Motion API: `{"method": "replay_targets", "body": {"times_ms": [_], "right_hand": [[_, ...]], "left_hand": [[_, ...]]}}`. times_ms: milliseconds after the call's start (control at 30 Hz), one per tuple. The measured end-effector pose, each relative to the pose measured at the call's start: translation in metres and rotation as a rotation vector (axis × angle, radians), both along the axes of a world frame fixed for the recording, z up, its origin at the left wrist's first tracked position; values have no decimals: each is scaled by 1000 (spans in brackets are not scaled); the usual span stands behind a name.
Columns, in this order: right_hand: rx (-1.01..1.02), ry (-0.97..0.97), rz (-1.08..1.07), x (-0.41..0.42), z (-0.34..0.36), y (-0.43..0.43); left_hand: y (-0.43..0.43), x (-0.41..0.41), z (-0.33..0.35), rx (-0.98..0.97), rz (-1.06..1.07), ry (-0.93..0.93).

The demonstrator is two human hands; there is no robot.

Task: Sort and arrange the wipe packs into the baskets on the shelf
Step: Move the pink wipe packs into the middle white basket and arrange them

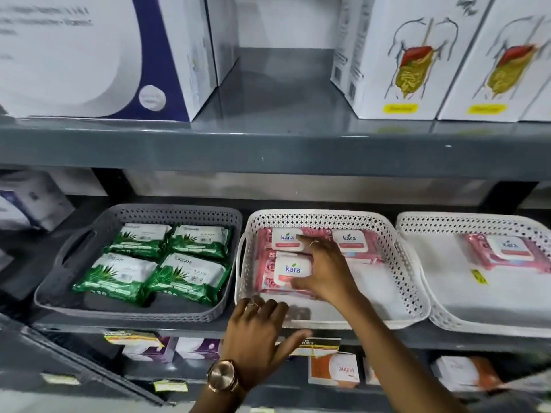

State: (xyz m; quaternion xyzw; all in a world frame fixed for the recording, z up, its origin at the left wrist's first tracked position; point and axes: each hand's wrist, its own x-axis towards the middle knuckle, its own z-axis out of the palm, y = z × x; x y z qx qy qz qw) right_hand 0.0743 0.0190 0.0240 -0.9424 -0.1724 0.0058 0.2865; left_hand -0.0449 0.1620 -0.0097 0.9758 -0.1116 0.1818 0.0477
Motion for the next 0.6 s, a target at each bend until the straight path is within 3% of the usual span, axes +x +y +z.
{"method": "replay_targets", "body": {"times_ms": [300,600], "right_hand": [[298,-67,-134,20,23,-86],[206,-105,-400,45,8,-234]], "left_hand": [[-67,22,13,-58,-108,35],[-143,39,6,-45,-170,-7]]}}
